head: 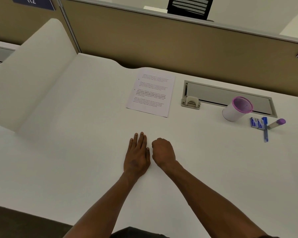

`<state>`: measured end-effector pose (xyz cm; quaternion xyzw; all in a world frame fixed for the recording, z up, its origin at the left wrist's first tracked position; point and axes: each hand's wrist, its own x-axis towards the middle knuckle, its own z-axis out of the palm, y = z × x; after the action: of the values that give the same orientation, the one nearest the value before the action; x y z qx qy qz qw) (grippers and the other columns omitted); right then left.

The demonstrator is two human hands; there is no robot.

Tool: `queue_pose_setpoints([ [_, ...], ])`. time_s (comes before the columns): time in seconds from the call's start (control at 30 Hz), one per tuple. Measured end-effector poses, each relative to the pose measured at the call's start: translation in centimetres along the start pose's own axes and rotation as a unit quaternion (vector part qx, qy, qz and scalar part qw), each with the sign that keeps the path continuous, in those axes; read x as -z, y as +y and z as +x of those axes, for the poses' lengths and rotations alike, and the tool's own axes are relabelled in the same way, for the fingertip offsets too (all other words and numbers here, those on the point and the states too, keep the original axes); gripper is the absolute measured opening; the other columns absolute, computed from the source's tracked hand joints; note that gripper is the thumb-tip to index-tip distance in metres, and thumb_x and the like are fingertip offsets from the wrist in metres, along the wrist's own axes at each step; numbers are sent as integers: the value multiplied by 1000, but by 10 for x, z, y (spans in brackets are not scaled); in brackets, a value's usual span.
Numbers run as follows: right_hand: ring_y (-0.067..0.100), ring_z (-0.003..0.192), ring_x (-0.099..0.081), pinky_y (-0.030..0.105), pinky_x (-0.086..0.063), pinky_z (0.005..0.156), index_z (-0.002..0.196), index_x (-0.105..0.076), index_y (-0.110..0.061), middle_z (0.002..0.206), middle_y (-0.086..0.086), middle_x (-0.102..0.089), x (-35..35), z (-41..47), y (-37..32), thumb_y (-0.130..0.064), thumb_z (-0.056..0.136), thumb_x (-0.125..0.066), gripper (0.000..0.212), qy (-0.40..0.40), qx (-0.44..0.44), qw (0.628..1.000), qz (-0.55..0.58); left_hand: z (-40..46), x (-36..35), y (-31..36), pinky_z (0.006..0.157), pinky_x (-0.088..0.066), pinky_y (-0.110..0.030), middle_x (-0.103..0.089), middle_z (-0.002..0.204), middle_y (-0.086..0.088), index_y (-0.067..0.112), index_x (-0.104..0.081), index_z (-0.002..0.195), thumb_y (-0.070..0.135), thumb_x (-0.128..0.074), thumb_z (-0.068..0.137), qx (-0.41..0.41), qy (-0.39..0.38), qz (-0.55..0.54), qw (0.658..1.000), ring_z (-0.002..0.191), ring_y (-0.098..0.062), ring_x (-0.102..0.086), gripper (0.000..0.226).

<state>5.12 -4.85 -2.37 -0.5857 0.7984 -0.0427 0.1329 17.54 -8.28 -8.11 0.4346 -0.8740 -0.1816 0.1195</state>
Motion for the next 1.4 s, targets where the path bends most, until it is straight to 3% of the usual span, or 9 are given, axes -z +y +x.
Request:
queue_pose_setpoints([
  [0.07,21,87,-67,28,-52,80,88,-73,-9,91,5,-72,5,0,3,-7,81,-62,13,4,-45,996,78,0,0,0,127,-8,-40,-12,166,-3,11,-20,157,34,-23,105,-1,0,-1,1000,155,-19,-1,58],
  [0.13,16,82,-69,24,-55,76,82,-78,-13,84,0,-75,14,0,15,-3,73,-69,16,13,-161,945,284,0,0,0,126,-12,-41,-15,166,-4,10,-23,156,32,-25,104,-4,7,6,1000,155,-20,-4,57],
  [0.27,24,80,-68,23,-60,68,89,-71,6,83,14,-71,31,-15,46,15,75,-70,17,3,-328,616,716,-1,2,2,126,-12,-40,-17,166,-4,9,-25,156,31,-27,104,-2,11,5,1000,155,-21,-5,57],
  [0.37,24,86,-66,24,-60,70,91,-66,9,87,17,-69,39,-28,66,16,82,-61,13,12,-336,489,805,-1,3,3,126,-12,-40,-17,166,-4,9,-24,156,30,-27,103,1,7,4,1000,155,-20,-5,57],
  [0.7,19,76,-73,24,-60,68,98,-66,4,89,15,-71,65,-35,108,9,88,-57,15,57,-312,346,883,0,7,5,126,-8,-38,-16,166,-4,7,-25,155,25,-34,104,3,-4,7,1000,155,-19,-4,55],
  [0.93,20,92,-67,24,-60,75,102,-66,3,96,15,-69,122,-13,167,6,89,-57,16,113,-251,334,901,0,6,5,126,-14,-40,-21,164,-5,6,-29,154,32,-23,101,-6,7,14,1000,154,-20,-8,59],
  [1.1,19,83,-72,26,-60,75,102,-64,2,92,15,-71,178,8,234,5,86,-63,16,186,-204,370,887,3,-5,-3,126,-5,-33,-22,164,-3,7,-28,154,35,-22,101,-6,18,25,999,155,-18,-9,61],
  [1.3,22,84,-70,25,-59,73,92,-70,0,80,10,-74,229,42,314,4,82,-70,10,290,-267,540,744,4,-10,-4,126,-4,-32,-23,164,-4,8,-28,155,36,-24,100,-3,22,29,999,154,-21,-12,61],
  [1.4,24,89,-69,35,-58,87,86,-75,-7,88,10,-73,223,56,332,1,75,-76,14,264,-339,740,518,3,-8,-3,126,-6,-34,-24,164,-4,8,-29,154,35,-25,100,-1,26,26,999,154,-22,-14,61],
])
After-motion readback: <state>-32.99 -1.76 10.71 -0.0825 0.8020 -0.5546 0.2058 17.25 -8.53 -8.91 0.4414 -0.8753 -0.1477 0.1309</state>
